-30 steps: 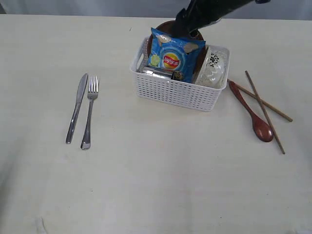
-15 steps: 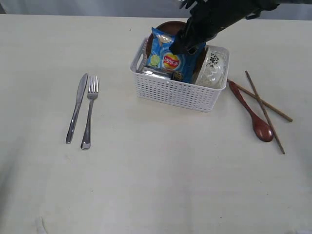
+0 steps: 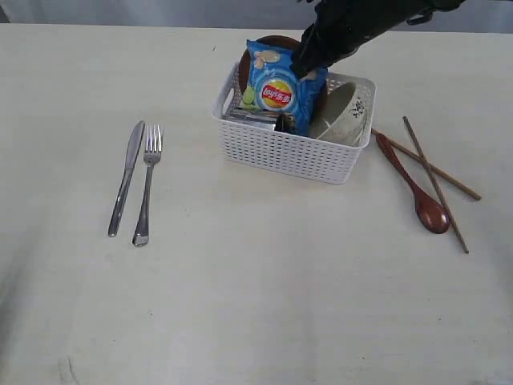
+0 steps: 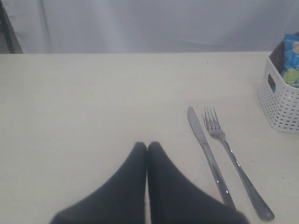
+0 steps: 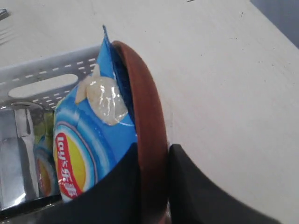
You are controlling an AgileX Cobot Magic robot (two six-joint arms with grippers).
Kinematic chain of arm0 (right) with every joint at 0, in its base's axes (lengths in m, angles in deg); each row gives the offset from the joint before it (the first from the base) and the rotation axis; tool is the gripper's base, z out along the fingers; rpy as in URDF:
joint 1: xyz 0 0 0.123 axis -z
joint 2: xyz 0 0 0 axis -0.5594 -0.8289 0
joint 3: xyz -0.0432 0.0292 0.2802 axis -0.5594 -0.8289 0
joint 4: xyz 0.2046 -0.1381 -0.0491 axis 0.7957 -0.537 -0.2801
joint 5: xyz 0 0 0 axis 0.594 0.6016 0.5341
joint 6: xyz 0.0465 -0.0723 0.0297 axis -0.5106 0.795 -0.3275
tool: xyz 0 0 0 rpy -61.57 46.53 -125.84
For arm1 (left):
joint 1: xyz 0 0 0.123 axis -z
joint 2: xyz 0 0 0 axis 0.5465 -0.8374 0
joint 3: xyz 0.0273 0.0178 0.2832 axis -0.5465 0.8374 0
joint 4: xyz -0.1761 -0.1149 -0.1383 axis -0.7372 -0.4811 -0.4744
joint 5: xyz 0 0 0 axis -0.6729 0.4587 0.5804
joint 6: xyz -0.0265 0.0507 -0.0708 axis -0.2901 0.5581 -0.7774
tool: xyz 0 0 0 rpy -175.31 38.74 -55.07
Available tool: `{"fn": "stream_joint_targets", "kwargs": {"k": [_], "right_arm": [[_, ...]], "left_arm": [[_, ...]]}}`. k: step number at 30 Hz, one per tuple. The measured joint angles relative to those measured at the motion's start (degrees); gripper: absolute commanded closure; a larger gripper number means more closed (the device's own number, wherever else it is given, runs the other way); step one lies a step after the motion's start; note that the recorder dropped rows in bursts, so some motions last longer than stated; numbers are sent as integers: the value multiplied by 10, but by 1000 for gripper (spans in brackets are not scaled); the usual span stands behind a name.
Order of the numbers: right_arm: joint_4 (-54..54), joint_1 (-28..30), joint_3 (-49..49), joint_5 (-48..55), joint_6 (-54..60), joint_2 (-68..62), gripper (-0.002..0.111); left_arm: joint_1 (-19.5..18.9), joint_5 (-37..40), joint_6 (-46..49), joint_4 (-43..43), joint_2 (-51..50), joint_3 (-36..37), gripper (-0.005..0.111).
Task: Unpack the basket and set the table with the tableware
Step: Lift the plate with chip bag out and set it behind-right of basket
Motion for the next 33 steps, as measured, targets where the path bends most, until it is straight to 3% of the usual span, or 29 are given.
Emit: {"fn": "stream_joint_targets", "kwargs": {"k": [13, 17, 25, 28, 33], "right_arm": [[-6, 1, 36, -5, -23, 58, 109], [-4, 21, 42, -46, -102, 78, 109], [-3, 203, 43, -36, -429, 20, 109], [2, 241, 43, -27, -459, -29, 109], [108, 278, 43, -35, -466, -110, 109]], "left_arm": [[0, 0, 0, 0, 0, 0, 107], [0, 0, 0, 0, 0, 0, 107], [0, 0, 0, 0, 0, 0, 107], [0, 0, 0, 0, 0, 0, 107], [0, 0, 0, 0, 0, 0, 107]]}}
